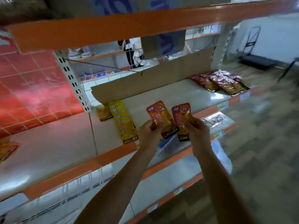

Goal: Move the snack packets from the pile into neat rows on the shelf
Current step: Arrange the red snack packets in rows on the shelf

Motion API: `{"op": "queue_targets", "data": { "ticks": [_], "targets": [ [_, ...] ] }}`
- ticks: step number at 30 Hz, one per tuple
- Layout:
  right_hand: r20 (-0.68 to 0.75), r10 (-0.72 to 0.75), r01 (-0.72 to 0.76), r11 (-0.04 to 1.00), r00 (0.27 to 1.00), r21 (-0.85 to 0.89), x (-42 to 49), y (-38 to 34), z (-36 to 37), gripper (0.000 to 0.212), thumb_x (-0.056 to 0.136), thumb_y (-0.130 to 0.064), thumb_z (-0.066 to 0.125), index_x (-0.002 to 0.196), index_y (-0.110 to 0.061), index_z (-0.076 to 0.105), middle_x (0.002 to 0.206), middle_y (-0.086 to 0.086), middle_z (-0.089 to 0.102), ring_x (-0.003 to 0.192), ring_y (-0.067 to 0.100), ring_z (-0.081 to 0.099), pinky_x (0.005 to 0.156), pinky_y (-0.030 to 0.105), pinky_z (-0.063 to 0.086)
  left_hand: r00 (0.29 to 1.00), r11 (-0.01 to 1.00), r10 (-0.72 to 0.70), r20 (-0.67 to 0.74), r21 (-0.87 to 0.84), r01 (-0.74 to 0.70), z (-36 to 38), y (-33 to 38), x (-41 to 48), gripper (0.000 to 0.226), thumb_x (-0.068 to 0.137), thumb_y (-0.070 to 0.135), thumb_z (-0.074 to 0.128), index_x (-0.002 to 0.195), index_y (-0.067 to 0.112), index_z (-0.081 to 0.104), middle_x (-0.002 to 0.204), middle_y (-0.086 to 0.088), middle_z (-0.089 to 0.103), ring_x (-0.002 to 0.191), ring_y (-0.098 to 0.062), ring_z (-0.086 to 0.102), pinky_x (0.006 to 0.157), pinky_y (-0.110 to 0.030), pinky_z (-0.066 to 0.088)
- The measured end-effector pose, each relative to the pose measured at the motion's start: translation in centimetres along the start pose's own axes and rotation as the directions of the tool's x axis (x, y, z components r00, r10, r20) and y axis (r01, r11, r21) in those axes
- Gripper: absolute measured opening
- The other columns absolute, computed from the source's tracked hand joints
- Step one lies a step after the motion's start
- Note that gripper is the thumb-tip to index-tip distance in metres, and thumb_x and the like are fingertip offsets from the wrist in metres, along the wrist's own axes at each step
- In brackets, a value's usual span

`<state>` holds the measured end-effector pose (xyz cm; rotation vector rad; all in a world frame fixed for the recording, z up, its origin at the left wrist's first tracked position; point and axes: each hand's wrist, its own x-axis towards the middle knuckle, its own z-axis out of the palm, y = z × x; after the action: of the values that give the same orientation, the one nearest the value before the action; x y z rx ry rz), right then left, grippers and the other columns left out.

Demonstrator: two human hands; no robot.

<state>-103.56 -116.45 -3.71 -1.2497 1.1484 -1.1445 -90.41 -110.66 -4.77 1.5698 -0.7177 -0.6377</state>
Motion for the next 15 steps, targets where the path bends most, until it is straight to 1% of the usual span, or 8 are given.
{"op": "queue_targets", "data": {
  "ticks": [1,3,4,6,8,11,13,15],
  "targets": [
    [-0.02,0.013,-0.012,1.0,1.0,0.02,0.4,0.1,-1.2,0.037,0.064,-0.025,0.059,0.096,-0.009,0.069,0.074,0.001,0.067,0.069,0.02,0.062,0.065,0.029,0.046,1.0,1.0,0.001,0.017,-0.01,-0.001,1.3,0.1,0.0,0.009,0.083,0.016,0.071,0.074,0.018,0.068,0.067,0.003,0.068,0.06,-0.003,0.06,0.059,-0.024,0.048],
    [-0.066,0.032,-0.027,0.997,0.997,0.069,1.2,0.3,-3.4,0.027,0.066,-0.022,0.059,0.089,-0.012,0.069,0.075,0.004,0.067,0.072,0.023,0.062,0.066,0.032,0.048,0.998,1.0,0.007,0.061,0.0,-0.007,3.7,0.2,0.1,0.01,0.082,0.019,0.072,0.075,0.012,0.07,0.071,-0.006,0.07,0.066,-0.013,0.063,0.064,-0.033,0.051],
    [-0.092,0.033,-0.026,0.996,0.995,0.082,1.6,0.5,-4.5,0.022,0.066,-0.021,0.059,0.085,-0.013,0.068,0.076,0.007,0.067,0.072,0.023,0.062,0.066,0.036,0.049,0.996,1.0,0.013,0.085,0.01,-0.014,4.9,0.3,0.3,0.011,0.081,0.02,0.072,0.074,0.012,0.069,0.07,-0.005,0.069,0.066,-0.014,0.063,0.063,-0.033,0.051],
    [-0.135,0.033,-0.022,0.996,0.99,0.083,2.5,0.8,-6.3,0.019,0.068,-0.021,0.061,0.083,-0.014,0.069,0.079,0.01,0.07,0.073,0.027,0.065,0.07,0.045,0.054,0.991,1.0,0.002,0.134,0.002,-0.002,7.1,0.4,0.6,0.011,0.083,0.017,0.072,0.072,0.015,0.069,0.066,0.003,0.068,0.063,-0.008,0.063,0.057,-0.025,0.049],
    [-0.163,0.028,-0.012,0.995,0.986,0.096,3.6,1.0,-7.7,0.008,0.075,-0.014,0.065,0.081,-0.018,0.069,0.073,0.001,0.072,0.069,0.023,0.066,0.07,0.043,0.055,0.984,0.999,-0.021,0.175,-0.03,0.027,9.3,0.5,1.2,0.006,0.084,0.015,0.071,0.078,0.014,0.071,0.073,-0.001,0.071,0.066,-0.009,0.065,0.053,-0.021,0.05],
    [-0.194,0.046,-0.022,0.992,0.98,0.121,5.8,1.4,-9.6,0.03,0.083,0.006,0.057,0.076,-0.021,0.067,0.061,-0.007,0.068,0.057,0.011,0.063,0.066,0.032,0.053,0.98,0.999,0.001,0.199,0.034,-0.008,12.9,0.5,3.3,0.017,0.084,0.025,0.07,0.089,0.009,0.074,0.082,-0.007,0.073,0.072,-0.017,0.065,0.053,-0.025,0.05],
    [-0.23,0.061,-0.035,0.993,0.971,0.113,7.8,1.6,-10.9,0.031,0.082,0.008,0.057,0.078,-0.022,0.067,0.069,0.0,0.069,0.063,0.018,0.065,0.068,0.035,0.055,0.977,0.998,0.025,0.213,0.059,-0.038,15.5,0.6,4.7,0.022,0.085,0.03,0.068,0.087,0.01,0.074,0.077,-0.005,0.071,0.07,-0.016,0.063,0.061,-0.03,0.049],
    [-0.267,0.078,-0.051,0.993,0.961,0.106,10.0,1.9,-12.0,0.031,0.082,0.007,0.056,0.081,-0.022,0.066,0.078,0.006,0.069,0.069,0.025,0.066,0.069,0.039,0.055,0.974,0.997,0.015,0.226,0.067,-0.031,18.0,0.6,6.2,0.029,0.081,0.039,0.065,0.082,0.012,0.074,0.075,-0.006,0.071,0.071,-0.021,0.066,0.067,-0.038,0.054]
  ]
}}
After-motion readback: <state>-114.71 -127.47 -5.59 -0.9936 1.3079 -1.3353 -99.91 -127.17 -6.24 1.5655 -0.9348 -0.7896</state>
